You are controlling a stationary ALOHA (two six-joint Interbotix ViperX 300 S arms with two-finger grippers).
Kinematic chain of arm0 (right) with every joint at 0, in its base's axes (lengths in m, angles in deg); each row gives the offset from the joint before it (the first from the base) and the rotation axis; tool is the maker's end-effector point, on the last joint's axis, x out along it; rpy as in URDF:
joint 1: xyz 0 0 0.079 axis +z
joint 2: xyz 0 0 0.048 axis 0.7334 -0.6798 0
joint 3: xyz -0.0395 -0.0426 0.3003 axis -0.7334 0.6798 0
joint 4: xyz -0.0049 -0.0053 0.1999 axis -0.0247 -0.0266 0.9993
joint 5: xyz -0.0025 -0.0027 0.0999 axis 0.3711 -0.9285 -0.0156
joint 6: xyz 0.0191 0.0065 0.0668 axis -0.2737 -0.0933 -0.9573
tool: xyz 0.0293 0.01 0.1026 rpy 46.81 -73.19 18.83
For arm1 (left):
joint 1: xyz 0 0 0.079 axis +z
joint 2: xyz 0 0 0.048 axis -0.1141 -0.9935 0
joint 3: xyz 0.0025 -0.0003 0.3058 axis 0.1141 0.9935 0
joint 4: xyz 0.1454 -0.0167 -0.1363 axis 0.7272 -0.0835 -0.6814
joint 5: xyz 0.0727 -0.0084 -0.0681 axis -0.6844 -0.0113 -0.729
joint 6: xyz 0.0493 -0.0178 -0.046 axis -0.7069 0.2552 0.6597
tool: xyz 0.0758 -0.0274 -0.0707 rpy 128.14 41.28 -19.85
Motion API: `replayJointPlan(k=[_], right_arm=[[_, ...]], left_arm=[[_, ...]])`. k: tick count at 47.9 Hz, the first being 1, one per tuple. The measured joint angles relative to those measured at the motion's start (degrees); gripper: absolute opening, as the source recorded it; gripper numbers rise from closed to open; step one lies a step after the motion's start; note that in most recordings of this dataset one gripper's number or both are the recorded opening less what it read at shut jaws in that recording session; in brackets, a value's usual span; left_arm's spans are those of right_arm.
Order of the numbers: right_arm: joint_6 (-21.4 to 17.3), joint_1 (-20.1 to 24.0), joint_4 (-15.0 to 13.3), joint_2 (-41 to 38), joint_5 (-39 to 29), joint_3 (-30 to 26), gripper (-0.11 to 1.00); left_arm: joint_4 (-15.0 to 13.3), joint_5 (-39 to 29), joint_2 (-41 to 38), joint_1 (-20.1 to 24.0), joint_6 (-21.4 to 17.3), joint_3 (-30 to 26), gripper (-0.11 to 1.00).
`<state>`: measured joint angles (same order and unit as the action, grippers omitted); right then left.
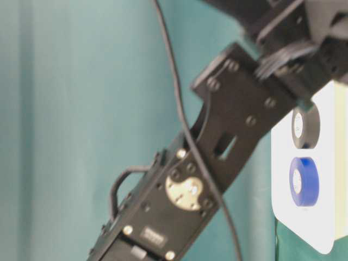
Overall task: Put the tape into the white case with the left arm.
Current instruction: 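Reach the left gripper over to the red-orange tape roll, then lower the left gripper and close it on the red tape's rim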
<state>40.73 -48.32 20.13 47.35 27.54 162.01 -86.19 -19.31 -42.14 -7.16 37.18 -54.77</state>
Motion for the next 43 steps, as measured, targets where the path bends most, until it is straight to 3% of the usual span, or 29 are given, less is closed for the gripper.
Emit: replayJointPlan(k=[24, 43], right_arm=[[0.00, 0.00, 0.00, 0.00, 0.09, 0.00, -0.09], [0.00, 0.00, 0.00, 0.00, 0.09, 0.09, -0.09]], left_arm=[[0.00, -2.90, -5.27, -0.09, 0.09, -6.15, 0.92], [0.00, -3.78, -6.42, -0.09, 0.09, -7.47, 0.90]])
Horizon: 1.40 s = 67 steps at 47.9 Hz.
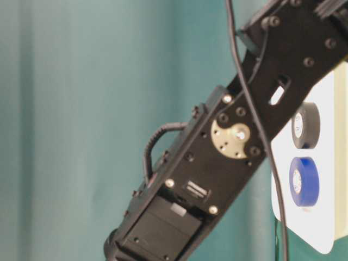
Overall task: Put the tape into the white case with the left arm.
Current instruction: 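Lower the left gripper and close it on the red tape's rim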
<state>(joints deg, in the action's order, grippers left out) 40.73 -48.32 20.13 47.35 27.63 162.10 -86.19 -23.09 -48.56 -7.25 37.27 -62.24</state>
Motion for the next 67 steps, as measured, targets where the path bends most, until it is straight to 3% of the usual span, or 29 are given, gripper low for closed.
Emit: replayJointPlan(k=[6, 16, 49, 67], right_arm=[[0.00, 0.00, 0.00, 0.00, -0.09, -0.09, -0.09], [0.00, 0.00, 0.00, -0.09, -0.09, -0.09, -0.09], [0.00, 0.00, 0.00, -0.09, -0.09, -0.09, -0.09], [0.00, 0.00, 0.00, 0.00, 0.00, -0.09, -0.09]], left_arm=[[0.00, 0.00, 0.00, 0.00, 0.09, 0.00, 0.78], [0.00, -2.37, -0.18, -0.09, 0.35, -0.18, 0.27], [0.00, -4.92, 1.14, -0.18, 0.53, 0.79, 0.28], [0.00, -5.62, 7.12, -0.35, 0.70, 1.76, 0.28]])
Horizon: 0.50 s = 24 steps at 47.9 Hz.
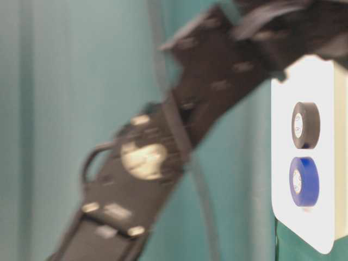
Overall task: Put the tape into the white case with the left arm.
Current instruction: 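Lower the left gripper and close it on the red tape's rim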
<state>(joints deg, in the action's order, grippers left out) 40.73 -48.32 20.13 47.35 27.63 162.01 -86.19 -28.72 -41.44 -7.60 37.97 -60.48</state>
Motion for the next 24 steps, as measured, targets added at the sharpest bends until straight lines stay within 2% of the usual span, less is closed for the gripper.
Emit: replayJointPlan(k=[11, 24], right_arm=[[0.00, 0.00, 0.00, 0.00, -0.09, 0.00, -0.09], [0.00, 0.00, 0.00, -0.09, -0.09, 0.00, -0.09]], left_arm=[[0.00, -4.22, 2.72, 0.53, -0.26, 0.35, 0.28], [0.00, -4.75, 3.34, 0.70, -0.26, 0.35, 0.28]])
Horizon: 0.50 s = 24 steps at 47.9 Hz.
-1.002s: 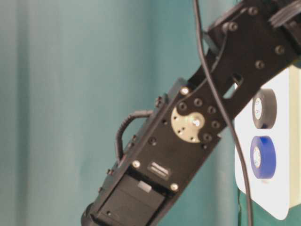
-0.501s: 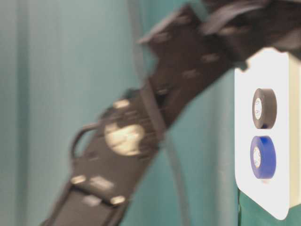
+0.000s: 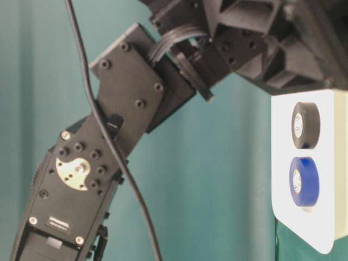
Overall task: Put the tape into the white case with the left arm.
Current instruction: 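Lower the left gripper and close it on the red tape's rim, then lift the red tape and carry it into the white case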
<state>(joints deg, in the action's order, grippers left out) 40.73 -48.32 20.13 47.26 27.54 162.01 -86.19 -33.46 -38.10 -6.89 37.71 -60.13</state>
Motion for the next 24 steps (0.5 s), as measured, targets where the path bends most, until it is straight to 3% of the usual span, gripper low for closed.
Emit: replayJointPlan(k=[12, 24], right_arm=[[0.00, 0.00, 0.00, 0.00, 0.09, 0.00, -0.09], [0.00, 0.00, 0.00, 0.00, 0.00, 0.00, -0.09]], left_arm=[[0.00, -1.23, 0.00, 0.62, -0.09, 0.00, 0.28], [0.09, -2.37, 2.20, 4.92, 0.00, 2.46, 0.28]])
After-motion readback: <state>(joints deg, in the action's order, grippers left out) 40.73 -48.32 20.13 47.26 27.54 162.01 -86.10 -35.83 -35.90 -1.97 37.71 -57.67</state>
